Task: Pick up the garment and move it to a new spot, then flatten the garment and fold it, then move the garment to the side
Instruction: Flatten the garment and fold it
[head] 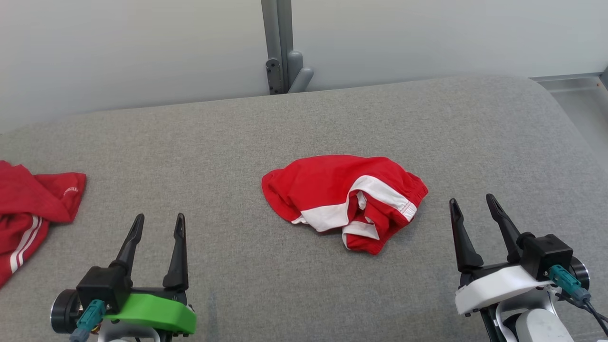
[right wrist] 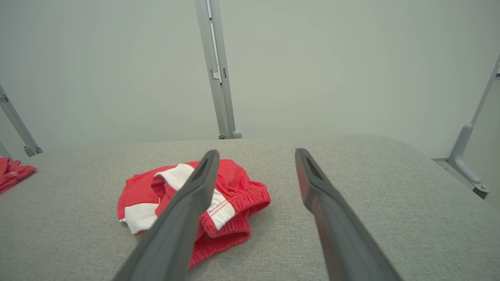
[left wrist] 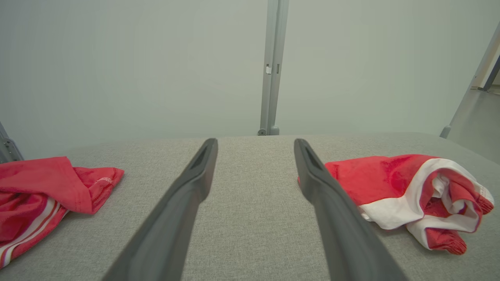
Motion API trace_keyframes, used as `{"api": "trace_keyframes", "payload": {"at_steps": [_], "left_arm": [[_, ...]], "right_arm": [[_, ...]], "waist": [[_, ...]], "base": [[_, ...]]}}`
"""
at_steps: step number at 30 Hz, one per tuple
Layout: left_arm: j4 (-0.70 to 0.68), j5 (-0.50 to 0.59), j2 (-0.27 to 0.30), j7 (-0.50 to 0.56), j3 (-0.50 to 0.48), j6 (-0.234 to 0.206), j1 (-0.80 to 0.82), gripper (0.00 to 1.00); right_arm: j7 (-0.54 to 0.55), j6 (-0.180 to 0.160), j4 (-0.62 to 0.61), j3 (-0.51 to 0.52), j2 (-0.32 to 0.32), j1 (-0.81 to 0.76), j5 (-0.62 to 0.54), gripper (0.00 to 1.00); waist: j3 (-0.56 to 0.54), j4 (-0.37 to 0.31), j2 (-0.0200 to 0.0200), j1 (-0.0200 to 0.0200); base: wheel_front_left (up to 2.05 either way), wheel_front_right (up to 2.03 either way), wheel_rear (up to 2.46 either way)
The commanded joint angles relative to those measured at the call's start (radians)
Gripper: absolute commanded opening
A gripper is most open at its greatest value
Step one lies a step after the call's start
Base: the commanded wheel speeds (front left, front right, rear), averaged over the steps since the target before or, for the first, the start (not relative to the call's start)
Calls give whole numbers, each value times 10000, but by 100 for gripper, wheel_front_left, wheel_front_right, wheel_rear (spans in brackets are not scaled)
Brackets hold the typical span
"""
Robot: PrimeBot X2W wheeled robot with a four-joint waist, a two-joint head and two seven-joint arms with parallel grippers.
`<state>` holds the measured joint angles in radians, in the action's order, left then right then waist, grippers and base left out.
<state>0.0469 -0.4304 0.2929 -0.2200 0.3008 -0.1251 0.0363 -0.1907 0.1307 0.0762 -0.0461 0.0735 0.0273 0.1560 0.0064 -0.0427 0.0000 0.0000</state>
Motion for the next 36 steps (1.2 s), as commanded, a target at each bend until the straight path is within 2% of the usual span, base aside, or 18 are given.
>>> {"api": "trace_keyframes", "payload": {"at_steps": [1, 16, 20, 21, 25, 31, 36], "left_arm": [[44, -36, 45, 6, 12, -68, 32, 100], [46, -67, -27, -36, 139, -75, 287, 100], [125, -77, -210, 193, 520, 246, 811, 100], [284, -219, -433, 491, 822, 523, 1153, 100], [875, -468, -900, 1172, 1484, 1099, 1927, 100], [2124, -843, -1436, 2006, 1892, 1492, 2790, 100], [3637, -1264, -1741, 2441, 1770, 1655, 3593, 100]], "right_arm": [[-1, 1, 39, -16, -15, 55, -46, 100], [23, 1, 53, -3, -5, 188, -22, 100], [49, 1, -63, -68, 7, 326, -59, 100], [60, 1, -104, -109, 53, 440, -55, 100], [33, 1, -148, -297, 50, 701, -68, 100], [-73, 1, -85, -450, 12, 1077, -29, 100], [-244, 1, 81, -499, -43, 1369, 49, 100]], "waist": [[8, -1, 0, 0], [144, 18, 0, 0], [458, -14, 0, 0], [678, -69, 0, 0], [1200, -307, 0, 0], [1921, -703, 0, 0], [2471, -1089, 0, 0]], "base": [[0, 0, 0], [0, 0, 0], [0, 0, 0], [0, 0, 0], [0, 0, 0], [0, 0, 0], [0, 0, 0]]}}
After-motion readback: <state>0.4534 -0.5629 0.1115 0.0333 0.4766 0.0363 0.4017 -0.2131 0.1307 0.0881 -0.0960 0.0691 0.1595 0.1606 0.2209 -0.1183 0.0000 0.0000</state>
